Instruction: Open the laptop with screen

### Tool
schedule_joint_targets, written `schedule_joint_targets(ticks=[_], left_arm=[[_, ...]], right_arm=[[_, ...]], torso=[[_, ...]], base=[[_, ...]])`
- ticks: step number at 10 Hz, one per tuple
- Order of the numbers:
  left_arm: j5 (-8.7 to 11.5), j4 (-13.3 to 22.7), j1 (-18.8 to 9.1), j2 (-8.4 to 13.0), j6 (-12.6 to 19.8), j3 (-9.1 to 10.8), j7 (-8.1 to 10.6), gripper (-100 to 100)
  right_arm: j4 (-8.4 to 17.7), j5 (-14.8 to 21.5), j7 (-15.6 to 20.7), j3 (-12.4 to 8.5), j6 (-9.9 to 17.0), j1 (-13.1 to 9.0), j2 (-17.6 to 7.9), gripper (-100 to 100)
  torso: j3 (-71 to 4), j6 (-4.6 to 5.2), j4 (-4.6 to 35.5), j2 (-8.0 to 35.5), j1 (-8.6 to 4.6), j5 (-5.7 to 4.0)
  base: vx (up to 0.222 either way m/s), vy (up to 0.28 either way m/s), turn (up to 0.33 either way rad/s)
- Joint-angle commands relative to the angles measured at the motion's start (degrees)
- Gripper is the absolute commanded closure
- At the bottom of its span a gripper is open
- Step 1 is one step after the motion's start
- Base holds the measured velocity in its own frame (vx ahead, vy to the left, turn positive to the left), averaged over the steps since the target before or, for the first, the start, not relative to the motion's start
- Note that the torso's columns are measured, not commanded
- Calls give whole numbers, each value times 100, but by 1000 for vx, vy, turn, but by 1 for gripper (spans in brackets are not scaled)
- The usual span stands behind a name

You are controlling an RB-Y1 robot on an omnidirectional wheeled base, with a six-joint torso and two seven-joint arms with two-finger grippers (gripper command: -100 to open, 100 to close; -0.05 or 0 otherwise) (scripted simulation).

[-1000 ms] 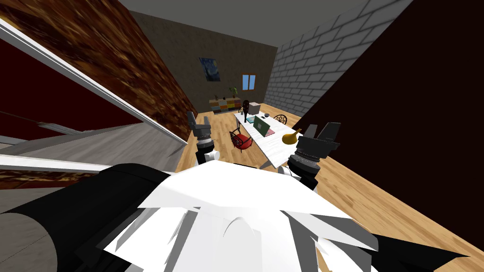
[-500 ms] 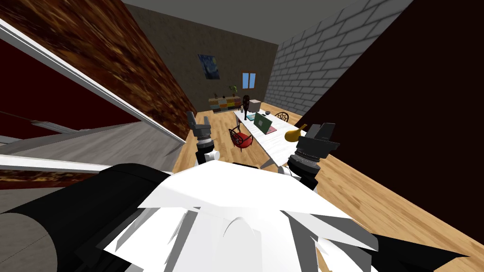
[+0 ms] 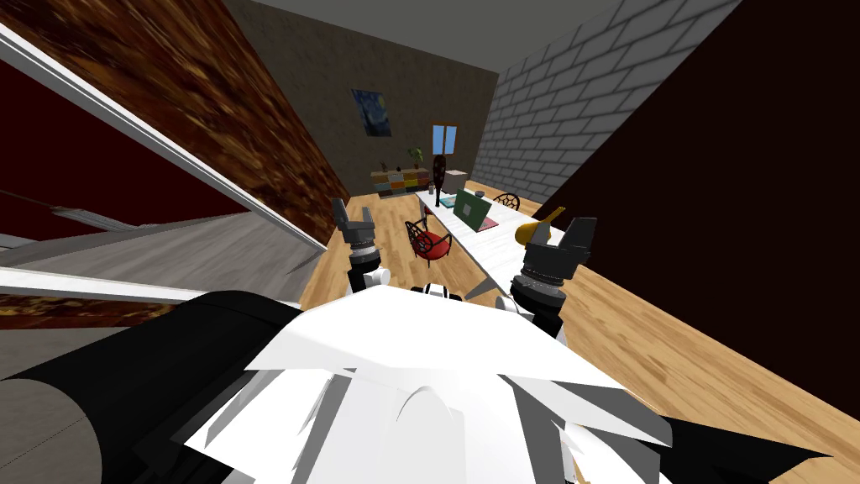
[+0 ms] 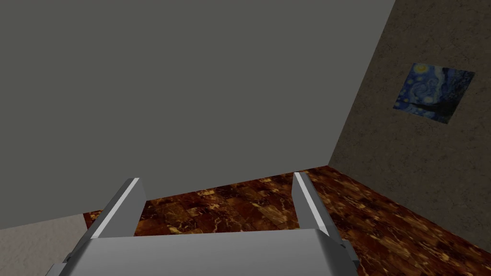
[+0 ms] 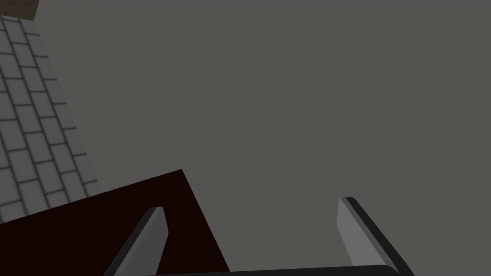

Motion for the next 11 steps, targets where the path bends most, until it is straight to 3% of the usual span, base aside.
schedule_joint_targets(ticks=[1,3,4,7,10,11], left_arm=[[0,0,0,0,0,0,0,0],[0,0,0,0,0,0,0,0],[0,0,0,0,0,0,0,0],[0,0,0,0,0,0,0,0],[0,0,0,0,0,0,0,0],[0,0,0,0,0,0,0,0]], right_arm=[[192,311,141,-70,131,-37,-455,-100],[413,665,304,-153,275,-95,-788,-100],[413,665,304,-153,275,-95,-846,-100],[808,1237,618,-316,536,-196,-1379,-100],[952,1597,739,-378,633,-232,-1606,-100],[1101,1831,867,-442,735,-270,-1797,-100]], torso=[[-26,0,16,14,0,0],[-30,0,23,22,4,1],[-31,0,24,20,5,1],[-33,-2,23,18,6,2],[-34,-1,22,16,7,2],[-36,1,22,13,9,3]], base=[[-25,-23,98],[-38,-21,144],[-24,-15,44],[-36,-14,147],[-33,-11,78],[-26,-10,155]])
